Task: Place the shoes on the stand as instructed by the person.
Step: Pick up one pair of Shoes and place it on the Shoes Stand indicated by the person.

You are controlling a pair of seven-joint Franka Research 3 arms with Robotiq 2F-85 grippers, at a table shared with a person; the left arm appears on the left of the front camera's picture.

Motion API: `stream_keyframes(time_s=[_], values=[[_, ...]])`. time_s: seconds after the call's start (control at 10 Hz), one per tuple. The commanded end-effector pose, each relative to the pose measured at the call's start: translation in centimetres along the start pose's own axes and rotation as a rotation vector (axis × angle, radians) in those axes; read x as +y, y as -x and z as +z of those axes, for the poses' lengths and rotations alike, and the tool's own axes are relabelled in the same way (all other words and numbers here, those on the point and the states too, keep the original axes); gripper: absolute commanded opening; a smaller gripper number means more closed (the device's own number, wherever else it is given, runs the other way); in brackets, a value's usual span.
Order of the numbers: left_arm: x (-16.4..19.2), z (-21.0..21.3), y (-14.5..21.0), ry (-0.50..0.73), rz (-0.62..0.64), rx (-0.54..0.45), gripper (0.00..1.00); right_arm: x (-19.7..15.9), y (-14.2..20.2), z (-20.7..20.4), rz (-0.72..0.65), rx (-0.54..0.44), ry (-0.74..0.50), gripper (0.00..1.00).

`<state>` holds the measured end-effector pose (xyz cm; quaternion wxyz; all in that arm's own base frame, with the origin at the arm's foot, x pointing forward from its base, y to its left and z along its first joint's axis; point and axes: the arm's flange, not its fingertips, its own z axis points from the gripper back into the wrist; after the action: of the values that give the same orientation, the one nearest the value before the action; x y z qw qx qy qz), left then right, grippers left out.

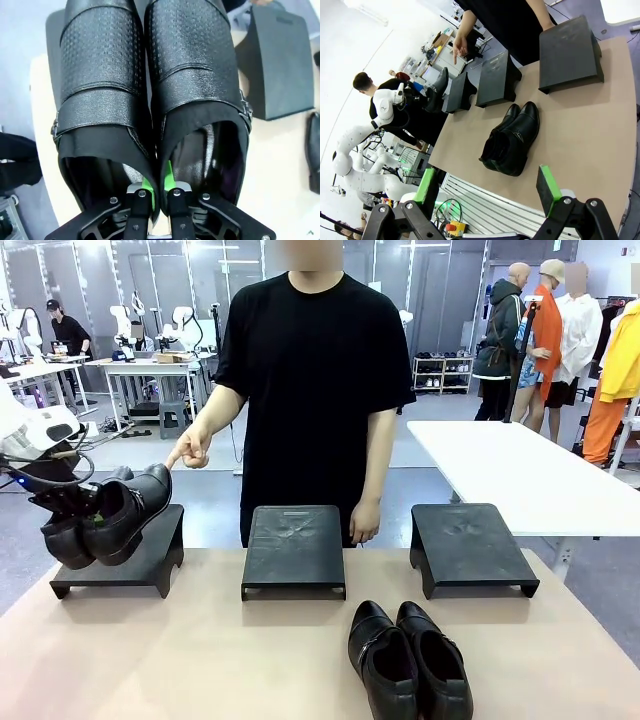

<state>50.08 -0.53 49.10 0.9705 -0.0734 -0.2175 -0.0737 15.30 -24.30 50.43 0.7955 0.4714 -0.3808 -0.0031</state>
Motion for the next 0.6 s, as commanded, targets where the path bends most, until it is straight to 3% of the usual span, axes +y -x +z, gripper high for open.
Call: stream_keyframes(time_s=[0.0,0.5], values=[[-0.4,0.4,0.5,0.009,-0.004,0.019,0.08,0.1,-0.1,0.0,0.021,-0.007,-0.006,1.0],[0.0,-1.0,0.8,-0.012,-0.013,-0.002,0.08,0.1,-0.1,0.0,0.021,-0.007,-0.006,1.0]])
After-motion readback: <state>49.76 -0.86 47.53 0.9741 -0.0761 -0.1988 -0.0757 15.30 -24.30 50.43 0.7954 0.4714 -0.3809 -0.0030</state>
